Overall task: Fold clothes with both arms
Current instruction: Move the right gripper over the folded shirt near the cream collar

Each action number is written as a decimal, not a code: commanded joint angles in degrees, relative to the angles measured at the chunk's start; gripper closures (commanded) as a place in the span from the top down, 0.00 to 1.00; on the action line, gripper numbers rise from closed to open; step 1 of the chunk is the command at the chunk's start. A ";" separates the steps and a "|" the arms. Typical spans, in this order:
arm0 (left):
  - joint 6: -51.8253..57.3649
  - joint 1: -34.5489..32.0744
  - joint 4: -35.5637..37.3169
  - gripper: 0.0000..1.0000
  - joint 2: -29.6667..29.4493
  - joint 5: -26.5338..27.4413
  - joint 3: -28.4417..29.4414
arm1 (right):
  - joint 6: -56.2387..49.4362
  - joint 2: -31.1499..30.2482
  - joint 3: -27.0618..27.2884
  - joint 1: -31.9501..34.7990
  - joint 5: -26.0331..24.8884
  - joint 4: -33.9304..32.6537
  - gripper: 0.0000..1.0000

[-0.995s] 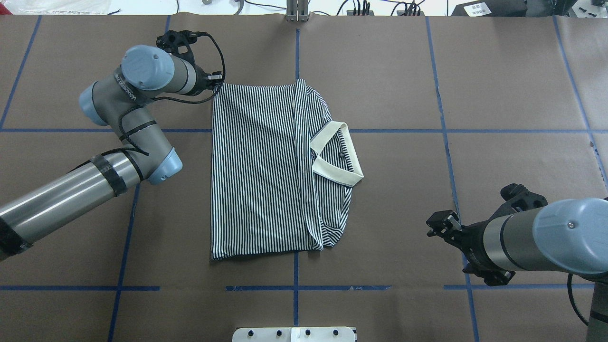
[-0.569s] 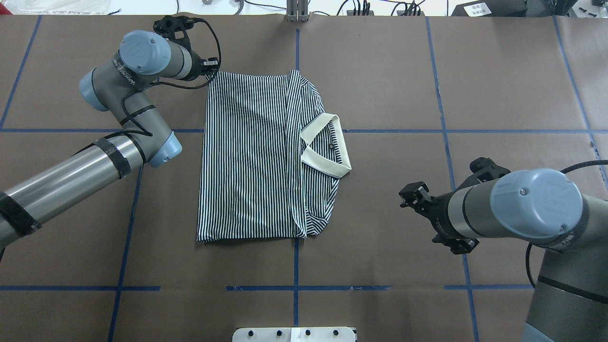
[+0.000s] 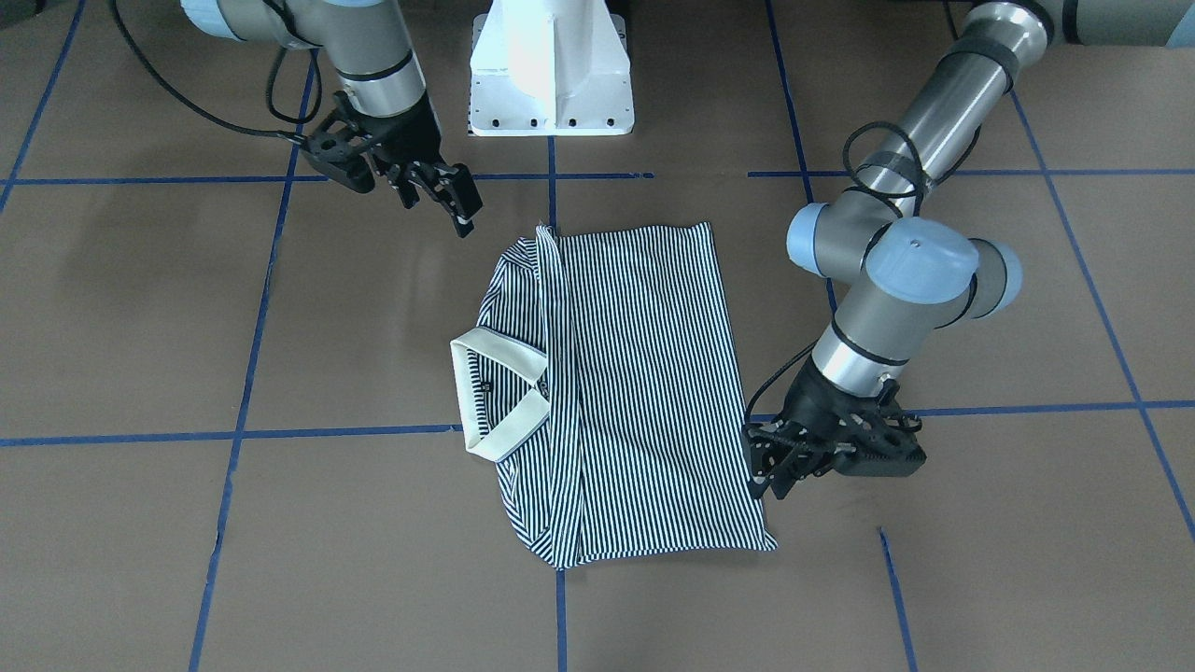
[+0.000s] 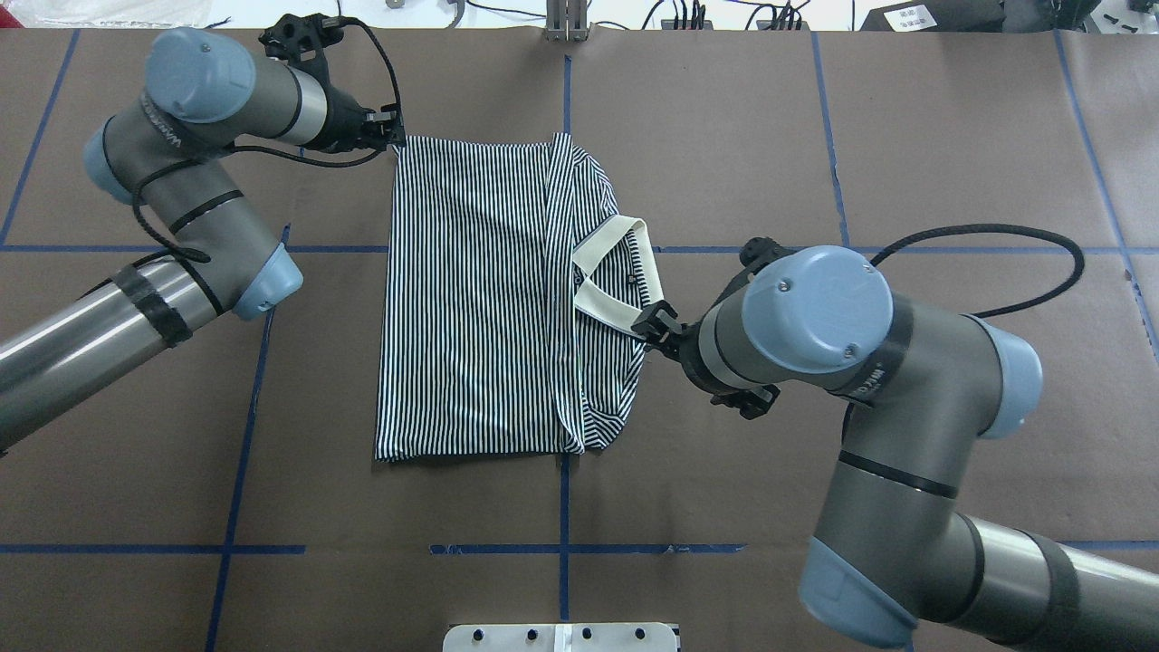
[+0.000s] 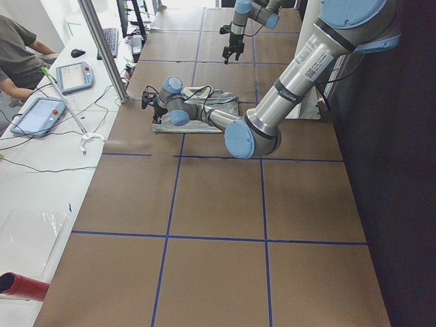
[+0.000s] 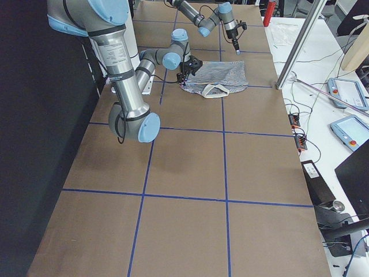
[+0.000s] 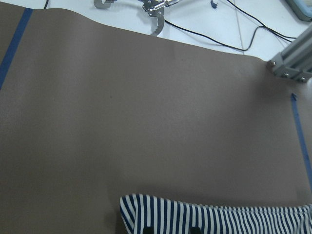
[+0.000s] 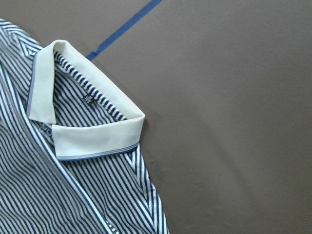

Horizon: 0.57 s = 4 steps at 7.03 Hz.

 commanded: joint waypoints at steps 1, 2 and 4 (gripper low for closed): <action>-0.09 -0.17 0.11 0.40 5.15 -2.92 -7.04 | -16.44 8.66 -9.70 -1.57 1.44 -0.92 1.00; -0.09 -0.17 0.11 0.40 5.59 -2.93 -7.13 | -19.99 13.22 -15.49 -2.53 1.53 -1.88 1.00; -1.74 -0.17 0.11 0.41 5.60 -2.93 -7.22 | -30.78 15.99 -20.64 -4.99 1.27 -4.95 1.00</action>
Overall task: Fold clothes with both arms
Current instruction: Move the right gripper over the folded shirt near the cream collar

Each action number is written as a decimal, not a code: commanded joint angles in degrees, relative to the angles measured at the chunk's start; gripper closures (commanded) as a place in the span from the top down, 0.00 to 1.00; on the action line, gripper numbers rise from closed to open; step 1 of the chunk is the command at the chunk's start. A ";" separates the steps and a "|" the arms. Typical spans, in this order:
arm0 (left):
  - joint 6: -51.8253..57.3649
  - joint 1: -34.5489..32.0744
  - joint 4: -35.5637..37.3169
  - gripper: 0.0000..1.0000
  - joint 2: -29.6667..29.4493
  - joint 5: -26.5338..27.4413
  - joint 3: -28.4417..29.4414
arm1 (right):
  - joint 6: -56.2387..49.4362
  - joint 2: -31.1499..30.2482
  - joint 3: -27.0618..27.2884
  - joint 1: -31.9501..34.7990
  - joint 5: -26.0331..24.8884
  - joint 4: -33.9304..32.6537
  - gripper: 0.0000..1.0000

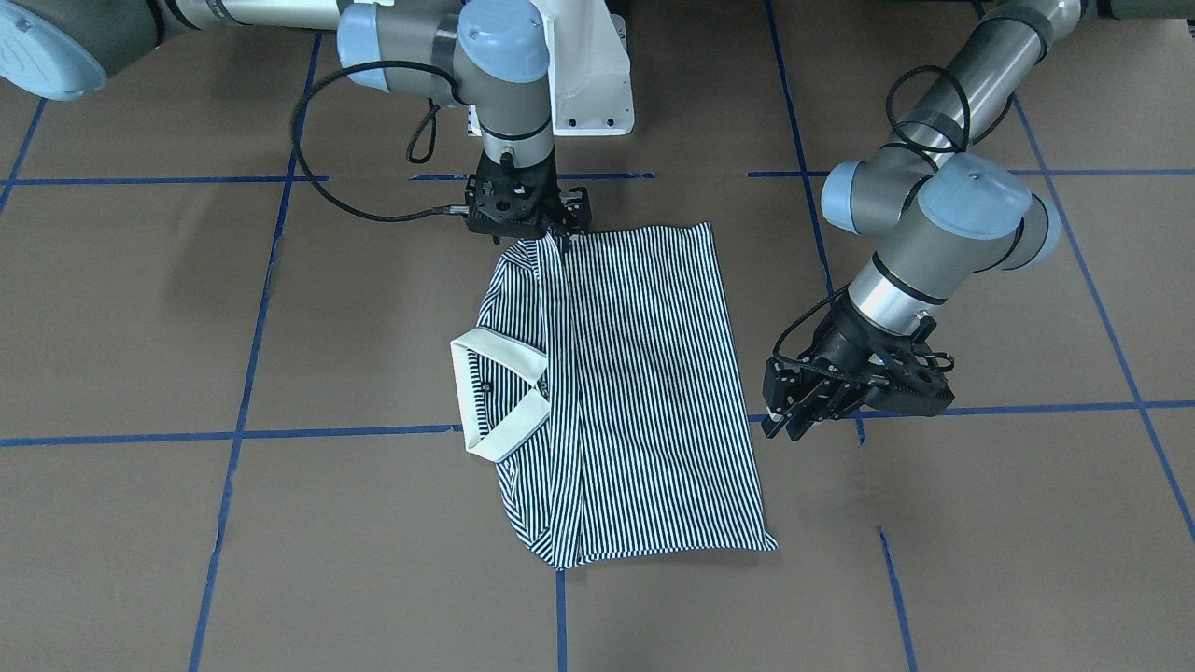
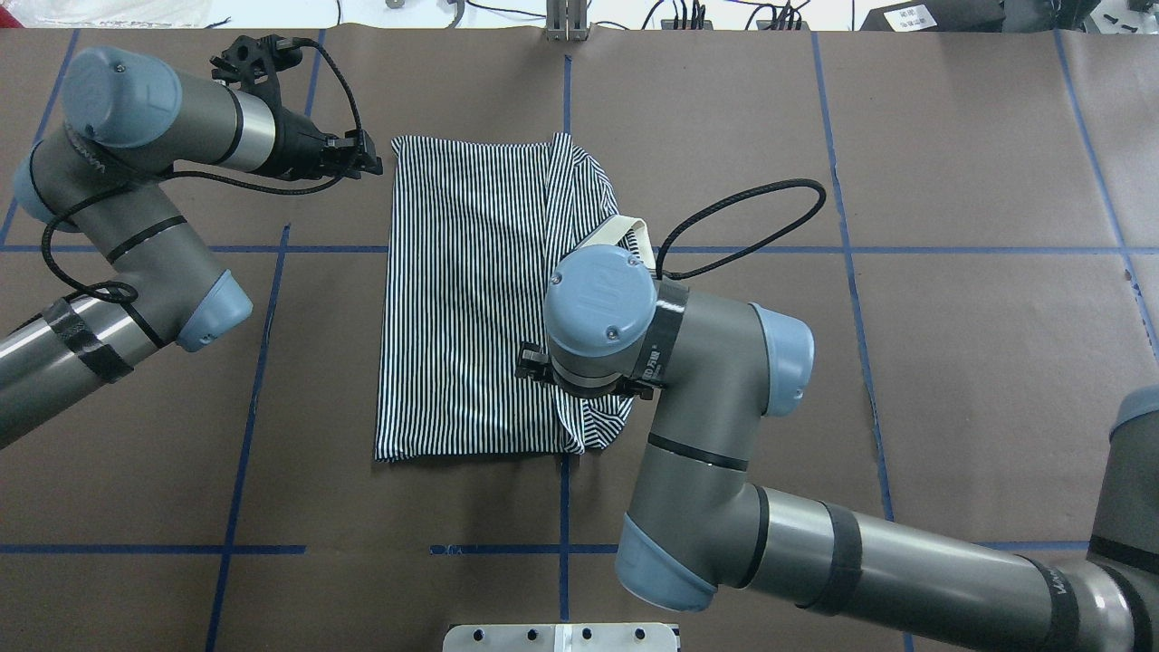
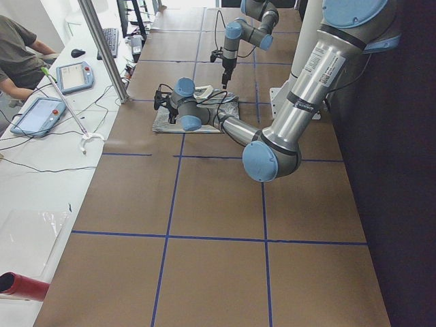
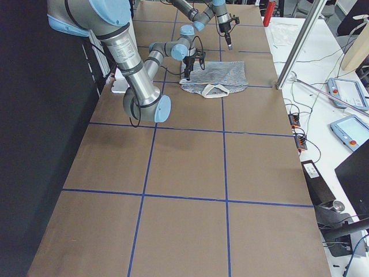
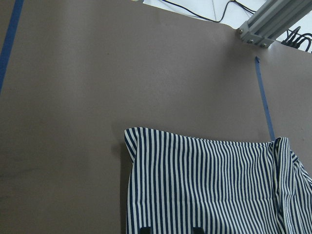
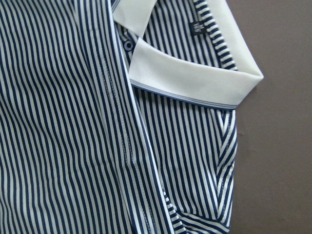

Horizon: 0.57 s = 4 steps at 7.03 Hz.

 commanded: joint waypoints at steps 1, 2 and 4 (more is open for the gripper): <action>-2.54 0.08 -0.09 0.41 0.12 -0.13 -0.22 | -9.40 1.60 -3.10 -2.35 -0.59 -3.81 1.00; -2.81 0.08 0.00 0.41 0.12 -0.13 -0.66 | -11.43 2.21 -4.15 -2.62 -0.68 -4.36 1.00; -2.99 0.08 0.00 0.41 0.12 -0.13 -0.84 | -14.52 2.13 -5.92 -2.88 -0.69 -4.45 1.00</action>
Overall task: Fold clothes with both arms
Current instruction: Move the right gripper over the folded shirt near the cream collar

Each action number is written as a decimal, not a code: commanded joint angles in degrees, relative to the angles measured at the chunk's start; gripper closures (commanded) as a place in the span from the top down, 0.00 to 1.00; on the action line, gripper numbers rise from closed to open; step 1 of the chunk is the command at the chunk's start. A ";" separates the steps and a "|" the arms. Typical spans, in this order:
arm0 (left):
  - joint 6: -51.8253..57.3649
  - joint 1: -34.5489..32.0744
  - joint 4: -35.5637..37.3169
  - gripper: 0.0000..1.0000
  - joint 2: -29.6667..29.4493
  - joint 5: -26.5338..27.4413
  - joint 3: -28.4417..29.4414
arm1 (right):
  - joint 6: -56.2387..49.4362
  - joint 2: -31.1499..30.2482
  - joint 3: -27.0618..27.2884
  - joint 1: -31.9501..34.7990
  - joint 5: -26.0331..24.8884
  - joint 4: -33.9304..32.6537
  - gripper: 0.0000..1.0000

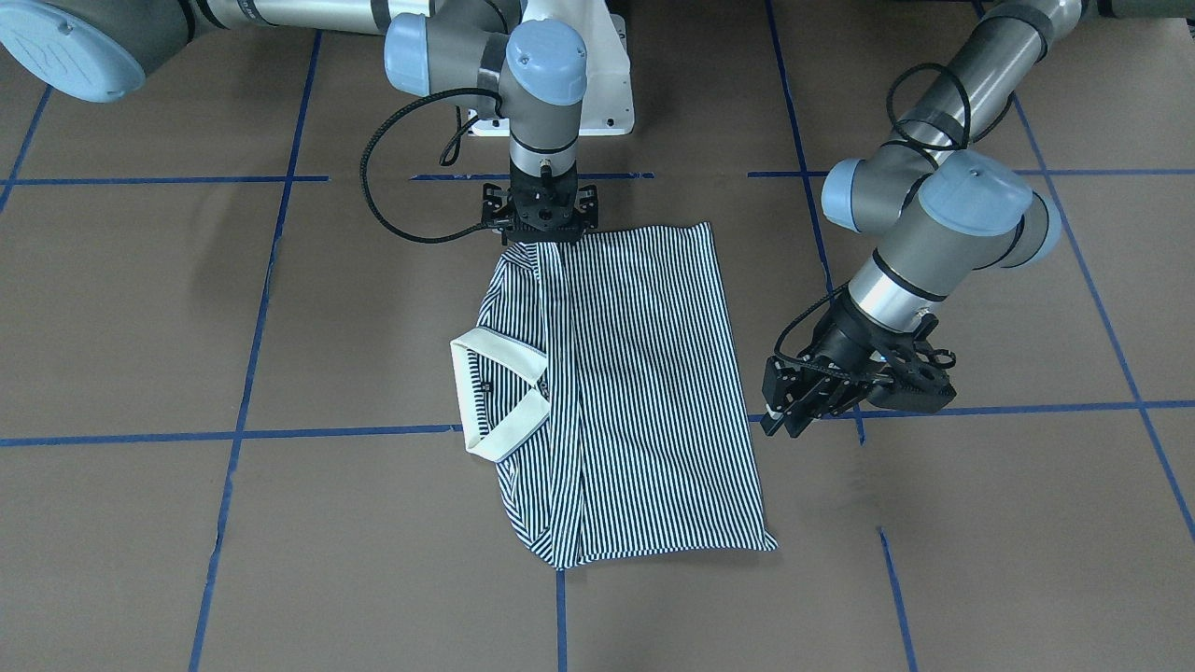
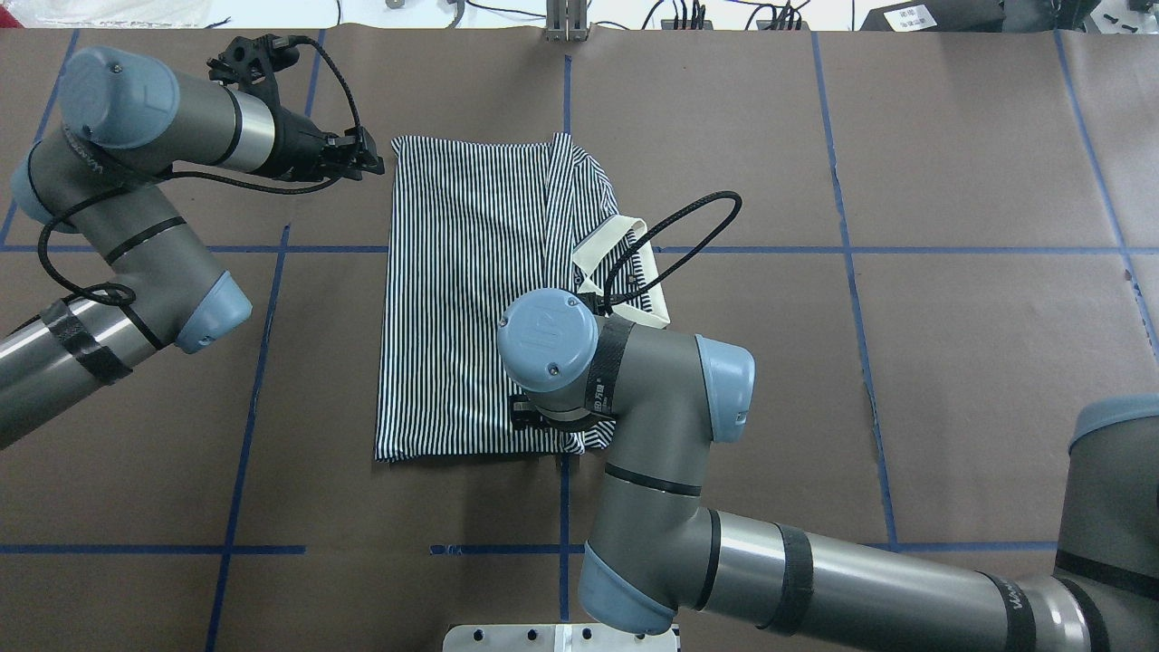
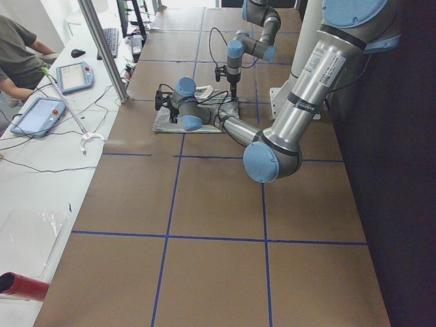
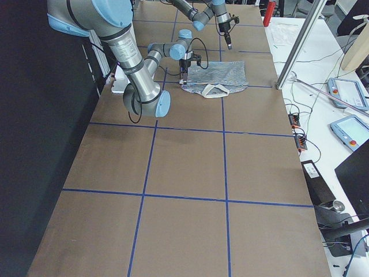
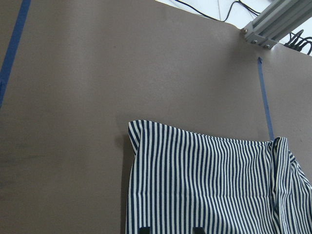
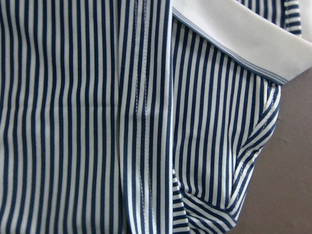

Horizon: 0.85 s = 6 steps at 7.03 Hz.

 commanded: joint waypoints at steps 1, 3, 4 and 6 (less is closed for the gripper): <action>-1.40 0.10 0.01 0.41 -0.08 -0.18 -0.49 | -1.90 -0.24 -1.30 -0.50 -0.03 -0.13 1.00; -1.59 0.10 -0.08 0.41 0.00 -1.67 -0.50 | -4.08 -0.86 -1.39 -0.50 0.15 -0.83 1.00; -1.59 0.01 -0.08 0.41 0.00 -1.67 -1.02 | -7.66 -1.82 -0.87 -0.24 0.06 -2.23 1.00; -1.59 0.01 0.01 0.41 0.00 -1.76 -1.72 | -13.29 -10.74 8.83 2.38 1.28 -5.37 1.00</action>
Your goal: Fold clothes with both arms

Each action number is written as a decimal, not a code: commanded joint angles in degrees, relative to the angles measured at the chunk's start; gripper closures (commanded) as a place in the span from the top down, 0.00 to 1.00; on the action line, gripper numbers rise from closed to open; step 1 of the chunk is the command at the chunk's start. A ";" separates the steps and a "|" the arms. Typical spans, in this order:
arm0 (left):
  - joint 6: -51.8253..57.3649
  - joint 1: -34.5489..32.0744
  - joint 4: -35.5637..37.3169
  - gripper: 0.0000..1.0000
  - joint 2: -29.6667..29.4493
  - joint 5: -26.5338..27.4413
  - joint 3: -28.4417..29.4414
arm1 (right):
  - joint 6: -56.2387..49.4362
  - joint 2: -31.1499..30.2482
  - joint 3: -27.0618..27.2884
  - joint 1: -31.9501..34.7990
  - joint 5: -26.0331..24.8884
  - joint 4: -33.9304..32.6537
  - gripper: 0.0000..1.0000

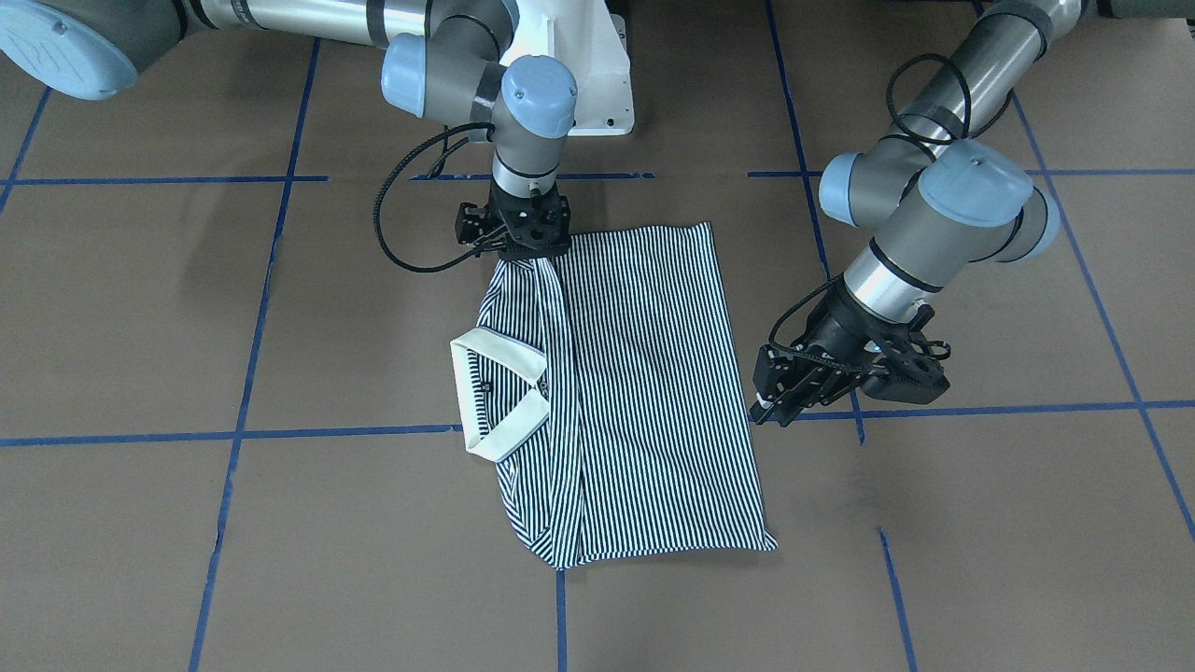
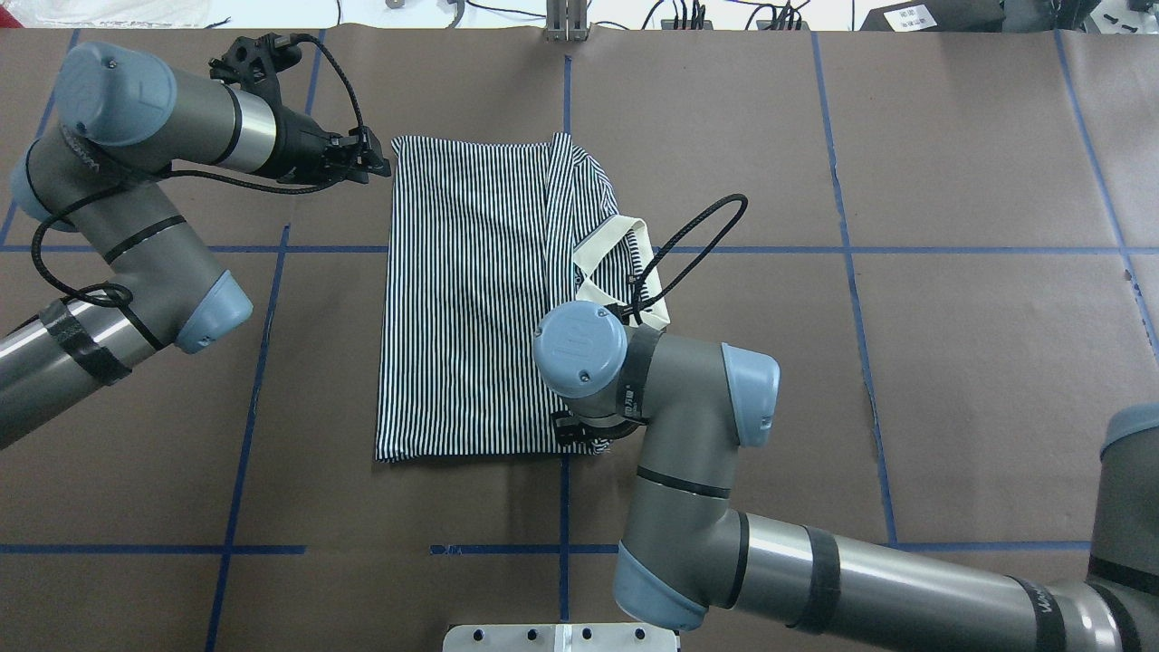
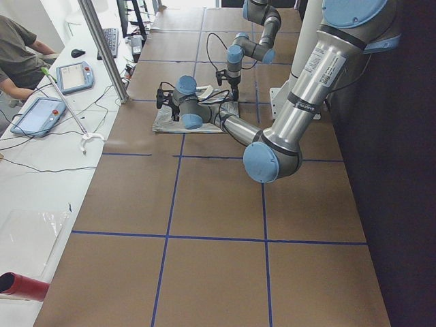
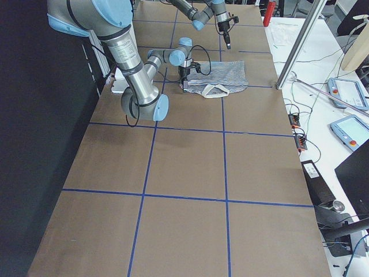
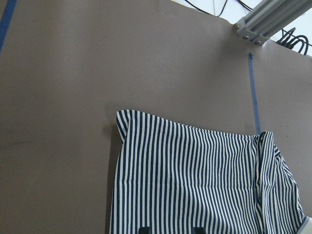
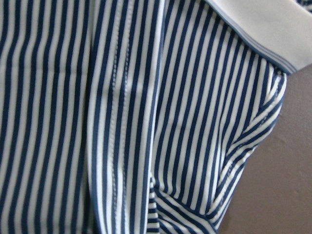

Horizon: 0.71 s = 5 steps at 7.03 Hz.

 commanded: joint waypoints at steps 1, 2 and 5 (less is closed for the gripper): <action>-0.09 -0.01 0.07 0.41 0.00 -0.05 -0.77 | -8.87 -8.42 10.97 2.01 0.26 -7.00 1.00; -0.09 -0.01 0.85 0.41 0.00 -0.05 -1.21 | -8.83 -8.97 12.06 1.84 0.26 -7.22 1.00; -0.09 -0.01 2.53 0.42 0.09 -0.05 -2.71 | -6.65 2.31 2.03 4.55 0.08 -1.64 1.00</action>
